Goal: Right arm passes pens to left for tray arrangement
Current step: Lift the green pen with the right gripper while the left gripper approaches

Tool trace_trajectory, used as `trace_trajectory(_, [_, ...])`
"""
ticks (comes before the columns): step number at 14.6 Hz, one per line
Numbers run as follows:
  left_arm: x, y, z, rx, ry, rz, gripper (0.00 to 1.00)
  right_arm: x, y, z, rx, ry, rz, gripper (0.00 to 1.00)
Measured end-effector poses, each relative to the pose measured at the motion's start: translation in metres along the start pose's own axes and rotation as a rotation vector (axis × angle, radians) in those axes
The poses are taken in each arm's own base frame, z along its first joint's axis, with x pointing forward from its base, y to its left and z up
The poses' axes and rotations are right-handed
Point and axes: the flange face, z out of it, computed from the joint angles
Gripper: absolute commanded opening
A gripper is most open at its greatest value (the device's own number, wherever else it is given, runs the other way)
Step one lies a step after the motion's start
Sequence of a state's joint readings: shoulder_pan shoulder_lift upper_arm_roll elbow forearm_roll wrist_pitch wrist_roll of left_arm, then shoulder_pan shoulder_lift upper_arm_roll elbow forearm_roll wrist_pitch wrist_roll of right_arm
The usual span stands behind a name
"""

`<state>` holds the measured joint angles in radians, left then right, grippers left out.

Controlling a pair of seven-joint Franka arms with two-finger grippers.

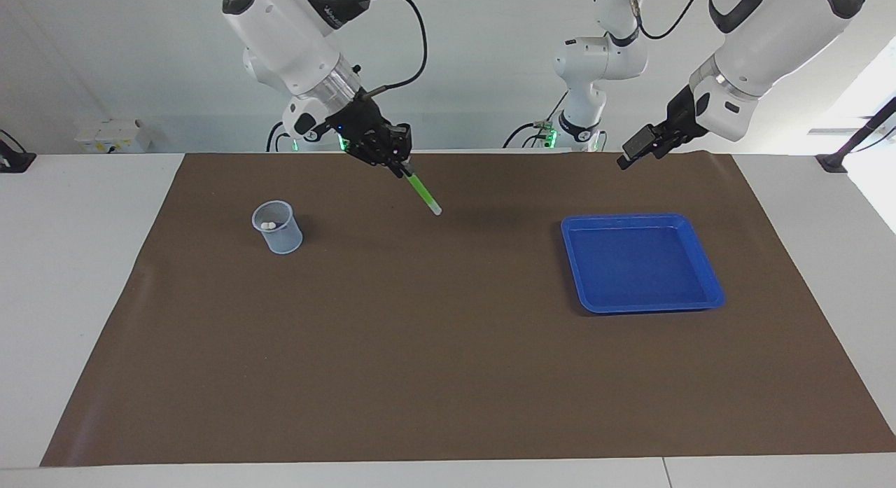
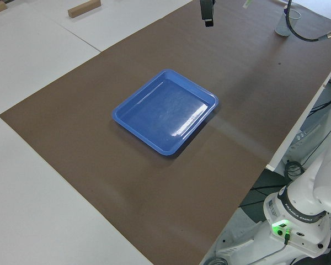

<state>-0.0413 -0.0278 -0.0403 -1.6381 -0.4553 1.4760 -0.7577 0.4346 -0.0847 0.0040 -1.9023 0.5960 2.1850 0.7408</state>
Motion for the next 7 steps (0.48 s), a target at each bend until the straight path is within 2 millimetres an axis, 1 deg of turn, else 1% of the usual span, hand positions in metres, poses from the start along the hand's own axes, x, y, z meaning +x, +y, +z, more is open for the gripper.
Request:
trace_trajectory(2, [0.006, 0.005, 0.013, -0.108, -0.086, -0.249, 1.0, -0.033, -0.002, 0.03, 0.095, 0.06, 0.12, 0.0])
trace_trajectory(3, [0.01, 0.008, 0.023, -0.154, -0.136, -0.351, 1.0, -0.051, -0.001, 0.044, 0.126, 0.078, 0.161, 0.0])
trace_trajectory(4, [0.015, 0.007, 0.033, -0.185, -0.183, -0.422, 0.98, -0.067, -0.001, 0.053, 0.144, 0.082, 0.192, 0.0])
trace_trajectory(5, [0.019, 0.005, 0.044, -0.205, -0.222, -0.467, 0.93, -0.077, 0.0, 0.057, 0.15, 0.078, 0.209, 0.0])
trace_trajectory(6, [0.023, 0.003, 0.053, -0.224, -0.259, -0.504, 0.92, -0.082, 0.0, 0.058, 0.152, 0.074, 0.217, 0.0])
trace_trajectory(7, [0.025, 0.001, 0.062, -0.244, -0.292, -0.544, 0.95, -0.084, -0.001, 0.057, 0.154, 0.071, 0.222, 0.0])
